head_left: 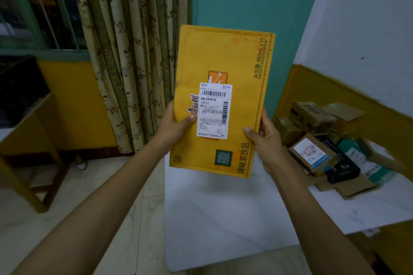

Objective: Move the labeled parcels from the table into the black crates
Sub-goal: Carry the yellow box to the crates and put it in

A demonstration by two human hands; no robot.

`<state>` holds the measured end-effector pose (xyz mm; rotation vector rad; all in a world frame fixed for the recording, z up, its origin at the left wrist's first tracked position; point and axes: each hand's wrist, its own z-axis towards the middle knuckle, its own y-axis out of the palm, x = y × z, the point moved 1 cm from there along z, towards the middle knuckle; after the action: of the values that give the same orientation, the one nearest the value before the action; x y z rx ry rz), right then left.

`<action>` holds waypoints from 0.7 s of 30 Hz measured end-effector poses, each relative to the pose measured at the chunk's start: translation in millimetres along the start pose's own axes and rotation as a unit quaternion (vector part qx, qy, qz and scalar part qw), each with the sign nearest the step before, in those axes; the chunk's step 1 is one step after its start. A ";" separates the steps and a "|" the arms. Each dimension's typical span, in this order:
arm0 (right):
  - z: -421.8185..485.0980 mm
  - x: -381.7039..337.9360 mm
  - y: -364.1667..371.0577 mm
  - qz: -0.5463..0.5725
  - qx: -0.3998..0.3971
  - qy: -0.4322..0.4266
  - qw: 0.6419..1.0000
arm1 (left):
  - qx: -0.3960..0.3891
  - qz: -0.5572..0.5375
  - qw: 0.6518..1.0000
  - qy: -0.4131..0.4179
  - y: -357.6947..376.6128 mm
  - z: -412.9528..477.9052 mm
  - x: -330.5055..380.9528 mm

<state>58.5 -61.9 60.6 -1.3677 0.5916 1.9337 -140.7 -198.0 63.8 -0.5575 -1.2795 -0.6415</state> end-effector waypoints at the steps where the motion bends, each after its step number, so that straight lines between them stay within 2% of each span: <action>1: -0.1 0.2 4.1 0.003 -0.004 0.002 1.000 | 0.007 0.000 1.000 -0.007 -4.8 -1.6 -2.0; 6: 7.3 3.9 41.0 0.019 -0.037 0.023 0.999 | 0.046 -0.003 0.999 -0.023 -46.7 -12.5 -8.9; 11: 17.9 7.5 118.6 0.034 -0.079 0.043 0.995 | 0.097 -0.021 0.994 -0.037 -128.7 -32.4 -8.6; 16: 28.0 6.5 245.7 0.060 -0.158 0.052 0.984 | 0.177 -0.024 0.983 -0.035 -251.0 -65.1 -1.7; 21: 24.2 0.6 416.4 0.076 -0.225 0.033 0.971 | 0.255 -0.005 0.967 -0.024 -401.9 -102.5 4.0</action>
<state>-269.1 -320.0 59.0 -1.7092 0.3016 2.2479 -354.7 -553.3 57.7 -0.1411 -1.4272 -0.2866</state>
